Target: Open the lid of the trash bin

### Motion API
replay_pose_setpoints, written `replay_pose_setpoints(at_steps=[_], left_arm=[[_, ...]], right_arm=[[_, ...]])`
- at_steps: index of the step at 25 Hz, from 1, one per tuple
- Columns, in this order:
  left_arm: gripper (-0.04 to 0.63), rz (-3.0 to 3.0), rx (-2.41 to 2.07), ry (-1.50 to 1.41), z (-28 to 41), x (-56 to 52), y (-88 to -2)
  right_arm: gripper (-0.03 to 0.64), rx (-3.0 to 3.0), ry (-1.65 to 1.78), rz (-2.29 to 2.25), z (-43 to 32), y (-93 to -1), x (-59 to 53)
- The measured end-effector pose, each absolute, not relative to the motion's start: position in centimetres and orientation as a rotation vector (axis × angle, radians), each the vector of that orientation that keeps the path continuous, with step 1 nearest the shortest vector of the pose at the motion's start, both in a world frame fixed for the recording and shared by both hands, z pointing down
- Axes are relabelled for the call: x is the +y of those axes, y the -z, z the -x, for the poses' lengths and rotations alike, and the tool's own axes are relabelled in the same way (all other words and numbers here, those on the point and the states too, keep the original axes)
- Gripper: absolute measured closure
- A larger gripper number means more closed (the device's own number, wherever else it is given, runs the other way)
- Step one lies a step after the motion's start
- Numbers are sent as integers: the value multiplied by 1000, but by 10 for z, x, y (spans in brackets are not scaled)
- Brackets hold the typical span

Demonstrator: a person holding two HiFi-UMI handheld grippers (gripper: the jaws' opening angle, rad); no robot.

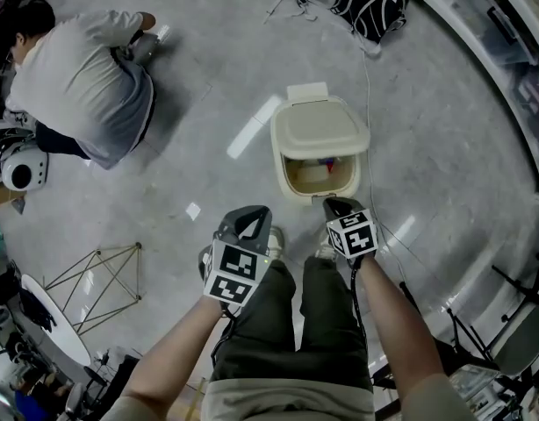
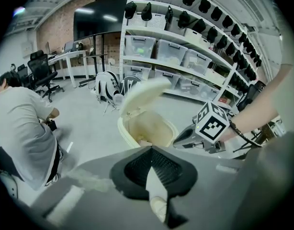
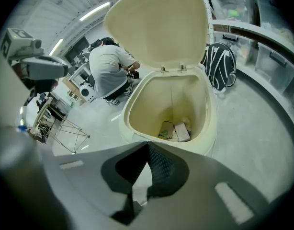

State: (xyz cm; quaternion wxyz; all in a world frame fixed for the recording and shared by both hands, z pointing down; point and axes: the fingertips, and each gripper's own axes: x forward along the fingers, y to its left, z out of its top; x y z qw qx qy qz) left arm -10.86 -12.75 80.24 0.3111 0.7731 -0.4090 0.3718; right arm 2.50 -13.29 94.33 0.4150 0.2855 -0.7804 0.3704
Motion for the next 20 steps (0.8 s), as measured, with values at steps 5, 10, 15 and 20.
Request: replay_pose_setpoints(at_steps=[5,10,15,20], left_arm=[[593,-2042,-1096,-969,113,-127,-781],[594,-2065,-1131,-957,121,-135,-747],[594,-2120,-1174,-951,125,-149,-697],[594,-2174,-1217,-916,129,-164,-633]], right_arm=[[614,-1948,-927,-750,-25,-930,-135],[614,-1963,-924,-778,-29,-894,-143],[614,-2013,-902,-822,-33,-833,-155],[614,-2079,-888,-918,-37,-748,-174]])
